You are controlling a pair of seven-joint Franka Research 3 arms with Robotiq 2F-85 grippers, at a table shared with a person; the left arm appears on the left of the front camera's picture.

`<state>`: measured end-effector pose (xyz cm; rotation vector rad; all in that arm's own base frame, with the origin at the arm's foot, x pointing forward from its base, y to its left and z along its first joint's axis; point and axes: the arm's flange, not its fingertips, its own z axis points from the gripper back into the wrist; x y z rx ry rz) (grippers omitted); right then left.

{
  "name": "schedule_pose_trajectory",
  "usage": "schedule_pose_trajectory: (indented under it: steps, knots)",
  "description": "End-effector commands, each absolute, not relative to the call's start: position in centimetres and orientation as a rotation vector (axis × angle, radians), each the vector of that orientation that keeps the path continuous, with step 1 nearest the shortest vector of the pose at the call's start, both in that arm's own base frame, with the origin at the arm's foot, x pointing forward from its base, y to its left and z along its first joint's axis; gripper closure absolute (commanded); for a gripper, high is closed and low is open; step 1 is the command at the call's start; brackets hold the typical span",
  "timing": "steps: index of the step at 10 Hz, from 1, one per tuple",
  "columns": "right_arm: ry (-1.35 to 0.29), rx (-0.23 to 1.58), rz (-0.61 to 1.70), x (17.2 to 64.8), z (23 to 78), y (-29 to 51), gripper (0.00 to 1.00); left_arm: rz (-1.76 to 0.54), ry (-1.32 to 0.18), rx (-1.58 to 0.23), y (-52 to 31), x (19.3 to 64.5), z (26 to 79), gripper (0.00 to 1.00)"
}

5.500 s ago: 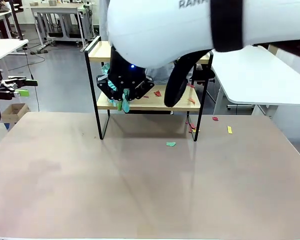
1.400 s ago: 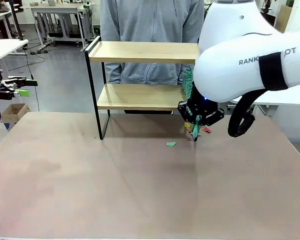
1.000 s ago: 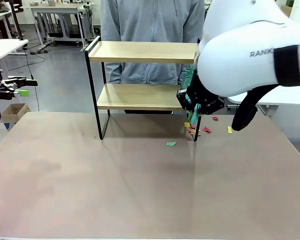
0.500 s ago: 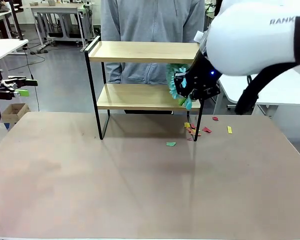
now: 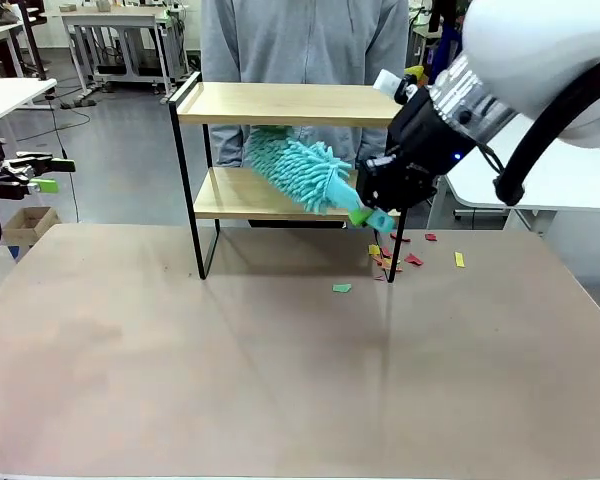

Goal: Clean the shelf.
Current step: Clean the specific section of the Shelf indicated by the human with the Duster.

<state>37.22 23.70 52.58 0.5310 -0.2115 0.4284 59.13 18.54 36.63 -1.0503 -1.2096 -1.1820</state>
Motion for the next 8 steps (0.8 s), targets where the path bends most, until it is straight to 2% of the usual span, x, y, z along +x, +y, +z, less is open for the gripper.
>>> schedule_pose_trajectory:
  steps: [1, 3, 6, 8]
  knots:
    - [-0.130, 0.560, 0.603, 36.1, 51.8, 21.3, 0.87, -1.185, -1.212, -1.050, 18.5, 59.1, 36.8, 0.00]
    - [-0.016, 0.467, 0.736, 34.3, 50.7, 20.0, 0.87, -1.185, -1.212, -1.050, 18.5, 59.1, 36.8, 0.00]
    - [0.069, 0.302, 0.906, 31.1, 49.7, 15.9, 0.87, -1.185, -1.212, -1.050, 18.5, 59.1, 36.8, 0.00]
    - [0.128, 0.282, 0.943, 29.8, 48.2, 13.1, 0.87, -1.185, -1.212, -1.050, 18.5, 59.1, 36.8, 0.00]
